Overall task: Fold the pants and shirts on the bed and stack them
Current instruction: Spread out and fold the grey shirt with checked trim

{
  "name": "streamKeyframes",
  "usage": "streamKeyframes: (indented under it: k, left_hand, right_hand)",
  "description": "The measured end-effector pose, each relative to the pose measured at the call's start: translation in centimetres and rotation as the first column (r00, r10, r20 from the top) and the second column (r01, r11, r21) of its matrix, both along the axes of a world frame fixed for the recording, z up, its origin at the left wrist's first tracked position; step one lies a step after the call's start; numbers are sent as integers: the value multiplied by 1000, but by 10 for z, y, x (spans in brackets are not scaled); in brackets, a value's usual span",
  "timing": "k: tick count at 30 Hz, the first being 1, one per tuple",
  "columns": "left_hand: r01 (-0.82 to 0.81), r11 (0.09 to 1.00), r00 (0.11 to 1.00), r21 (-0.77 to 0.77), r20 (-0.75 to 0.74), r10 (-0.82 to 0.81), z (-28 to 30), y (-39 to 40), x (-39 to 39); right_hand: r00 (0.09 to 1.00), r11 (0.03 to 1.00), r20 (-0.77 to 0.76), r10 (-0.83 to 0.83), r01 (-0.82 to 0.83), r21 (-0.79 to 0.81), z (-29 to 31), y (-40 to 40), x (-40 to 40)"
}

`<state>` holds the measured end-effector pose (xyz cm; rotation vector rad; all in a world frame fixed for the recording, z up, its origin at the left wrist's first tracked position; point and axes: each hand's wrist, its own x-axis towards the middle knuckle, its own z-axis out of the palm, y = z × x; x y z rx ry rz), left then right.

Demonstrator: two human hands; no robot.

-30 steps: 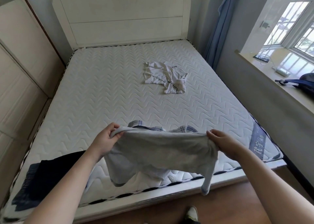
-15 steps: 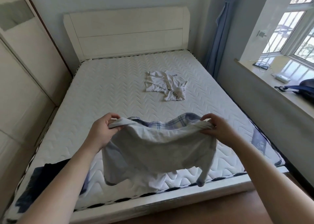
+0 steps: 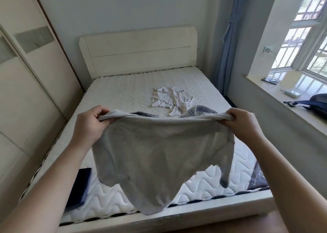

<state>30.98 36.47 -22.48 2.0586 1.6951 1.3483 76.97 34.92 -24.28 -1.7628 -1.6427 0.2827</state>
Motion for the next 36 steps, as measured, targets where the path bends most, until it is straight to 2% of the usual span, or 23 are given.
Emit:
streamKeyframes:
  k: [3,5,8,11,14,17,21,26,36]
  left_hand:
    - [9,1000,1000,-18,25,-9,8,-4,4]
    - [23,1000,999,-18,33,-22,16,-9,8]
    - [38,999,997,13,74,-39,27,-24,12]
    - [102,994,975,44,196,-108,38,-35,12]
    - [123,992,961,-1,249,-119,42,-33,13]
    - [103,994,969,-43,230,-91,34,-26,15]
    - [110,987,966,-116,246,-79,9,-10,10]
    - [137,973,966,-183,241,-91,-24,19,-3]
    - [281,860,885,-425,461,-61,-84,101,-40]
  right_hand:
    - [947,982,-260,188,-174,73,15,-7,7]
    - [890,969,-384,245,-218,113,23,-11,11]
    - [841,965,-474,261,-215,150,34,-17,17]
    - [775,951,-553,307,-219,221,45,-23,21]
    - [745,948,-587,317,-236,212,52,-21,19]
    - [744,960,-609,277,-243,140,48,-14,11]
    - [748,975,-636,187,-221,27,32,-5,3]
    - [693,967,-712,110,-241,-86,13,17,-14]
    - [746,917,-664,-56,-225,-330,-31,99,-67]
